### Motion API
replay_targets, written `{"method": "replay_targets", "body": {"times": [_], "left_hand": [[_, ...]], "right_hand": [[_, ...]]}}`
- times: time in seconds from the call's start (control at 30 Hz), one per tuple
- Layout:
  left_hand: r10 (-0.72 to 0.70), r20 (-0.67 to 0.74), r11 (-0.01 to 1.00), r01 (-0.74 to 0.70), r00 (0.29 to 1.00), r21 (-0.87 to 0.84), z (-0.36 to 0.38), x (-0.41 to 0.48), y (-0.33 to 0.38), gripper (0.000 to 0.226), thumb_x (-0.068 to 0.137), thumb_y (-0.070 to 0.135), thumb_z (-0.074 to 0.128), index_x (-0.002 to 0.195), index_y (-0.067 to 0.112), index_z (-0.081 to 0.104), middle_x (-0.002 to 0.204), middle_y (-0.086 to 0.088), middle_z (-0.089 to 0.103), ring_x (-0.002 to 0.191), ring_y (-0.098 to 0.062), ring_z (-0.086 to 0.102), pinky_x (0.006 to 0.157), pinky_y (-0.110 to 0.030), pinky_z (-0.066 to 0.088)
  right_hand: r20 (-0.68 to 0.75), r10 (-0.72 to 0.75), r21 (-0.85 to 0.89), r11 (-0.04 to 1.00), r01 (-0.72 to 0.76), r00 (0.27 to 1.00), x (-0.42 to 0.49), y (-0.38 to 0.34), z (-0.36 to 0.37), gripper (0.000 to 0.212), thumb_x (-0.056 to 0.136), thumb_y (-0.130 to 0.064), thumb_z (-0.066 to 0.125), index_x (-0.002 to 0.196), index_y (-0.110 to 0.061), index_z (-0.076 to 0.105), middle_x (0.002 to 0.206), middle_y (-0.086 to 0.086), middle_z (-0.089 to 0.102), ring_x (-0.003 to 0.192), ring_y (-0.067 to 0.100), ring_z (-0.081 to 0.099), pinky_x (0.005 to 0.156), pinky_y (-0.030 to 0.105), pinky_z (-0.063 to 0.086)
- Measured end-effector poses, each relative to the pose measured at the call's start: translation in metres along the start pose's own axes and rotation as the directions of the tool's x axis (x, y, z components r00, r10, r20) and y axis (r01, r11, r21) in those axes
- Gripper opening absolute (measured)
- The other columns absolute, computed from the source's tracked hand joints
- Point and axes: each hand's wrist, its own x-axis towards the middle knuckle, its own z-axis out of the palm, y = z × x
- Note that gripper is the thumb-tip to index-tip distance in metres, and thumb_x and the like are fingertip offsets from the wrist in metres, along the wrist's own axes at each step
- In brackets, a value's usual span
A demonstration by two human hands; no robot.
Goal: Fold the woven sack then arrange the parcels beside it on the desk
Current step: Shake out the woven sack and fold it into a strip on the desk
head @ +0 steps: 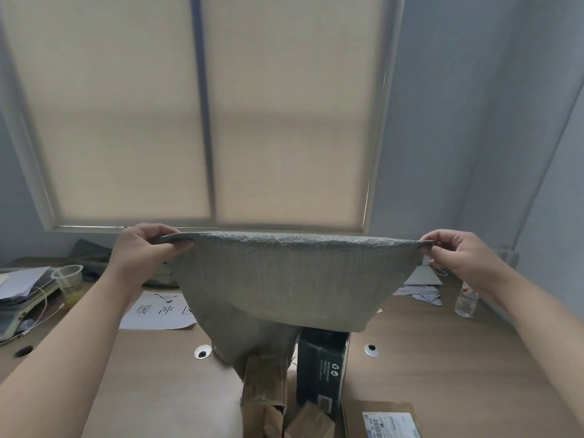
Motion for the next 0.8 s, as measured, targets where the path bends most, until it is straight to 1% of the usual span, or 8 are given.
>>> {"method": "replay_targets", "body": {"times": [0.1,0.23,0.3,0.4,0.53,0.63,0.7,0.8], "left_hand": [[0.035,0.059,0.995,-0.029,0.998,-0.092,-0.004,-0.001,0.002,0.019,0.074,0.005,0.083,0.069,0.021,0.074,0.103,-0.001,0.068,0.082,-0.008,0.061,0.073,-0.023,0.044],[0.054,0.2,0.963,0.002,0.978,-0.271,-0.003,-0.002,0.009,0.033,0.053,0.039,0.093,0.071,0.021,0.071,0.072,0.007,0.069,0.067,-0.006,0.06,0.057,-0.018,0.045],[0.071,0.143,0.933,-0.014,0.987,-0.36,0.005,0.002,0.012,0.015,0.07,0.026,0.086,0.071,0.022,0.071,0.065,0.009,0.067,0.061,-0.006,0.06,0.052,-0.016,0.044],[0.095,0.032,0.891,-0.07,0.995,-0.449,0.02,0.008,0.017,0.032,0.091,-0.001,0.063,0.071,0.022,0.071,0.067,0.01,0.069,0.064,-0.004,0.062,0.058,-0.015,0.049],[0.082,-0.025,0.842,-0.082,0.996,-0.534,0.031,0.013,0.025,0.024,0.091,0.0,0.065,0.079,0.021,0.068,0.072,0.009,0.071,0.072,-0.007,0.065,0.068,-0.02,0.053],[0.044,-0.041,0.829,-0.06,0.998,-0.556,0.035,0.017,0.026,0.019,0.089,0.005,0.069,0.079,0.022,0.07,0.077,0.006,0.071,0.078,-0.012,0.064,0.076,-0.03,0.051],[0.029,-0.045,0.825,-0.049,0.999,-0.562,0.036,0.017,0.027,0.019,0.09,0.007,0.069,0.079,0.022,0.071,0.077,0.005,0.071,0.079,-0.012,0.064,0.076,-0.031,0.051],[0.007,-0.064,0.818,-0.043,0.998,-0.574,0.036,0.017,0.027,0.016,0.089,0.009,0.07,0.08,0.022,0.071,0.079,0.005,0.071,0.079,-0.012,0.065,0.076,-0.031,0.052]], "right_hand": [[-0.01,-0.006,0.153,0.988,0.008,1.0,0.001,0.0,0.002,0.007,0.09,-0.029,0.07,0.084,-0.025,0.073,0.086,-0.005,0.067,0.084,0.012,0.058,0.079,0.022,0.055],[-0.018,-0.062,0.371,0.927,0.064,0.998,0.002,0.0,0.002,0.049,0.061,-0.064,0.083,0.088,-0.026,0.069,0.098,0.002,0.065,0.104,0.027,0.056,0.105,0.05,0.041],[-0.033,-0.081,0.444,0.892,0.088,0.996,0.004,-0.005,0.004,0.047,0.061,-0.06,0.086,0.088,-0.026,0.068,0.094,0.0,0.066,0.101,0.025,0.056,0.102,0.051,0.041],[-0.102,-0.09,0.536,0.834,0.131,0.991,0.007,-0.006,0.006,0.048,0.06,-0.055,0.089,0.09,-0.025,0.066,0.093,0.0,0.063,0.092,0.018,0.055,0.093,0.045,0.042],[-0.154,-0.048,0.538,0.834,0.125,0.987,0.004,0.005,0.015,0.07,0.057,-0.048,0.093,0.11,-0.022,0.055,0.098,0.0,0.061,0.093,0.012,0.061,0.077,0.024,0.058],[-0.154,-0.012,0.512,0.854,0.09,0.988,-0.003,0.018,0.032,0.037,0.084,-0.018,0.072,0.116,-0.015,0.054,0.105,0.0,0.07,0.104,0.015,0.064,0.093,0.033,0.057],[-0.125,0.012,0.512,0.857,0.054,0.992,-0.006,0.022,0.04,0.026,0.086,-0.019,0.069,0.111,-0.016,0.06,0.097,-0.006,0.076,0.095,0.01,0.07,0.088,0.034,0.055],[-0.127,0.057,0.524,0.852,0.018,0.99,-0.004,0.025,0.043,0.082,0.049,-0.055,0.093,0.113,-0.015,0.061,0.1,-0.004,0.073,0.093,0.012,0.069,0.083,0.035,0.055]]}}
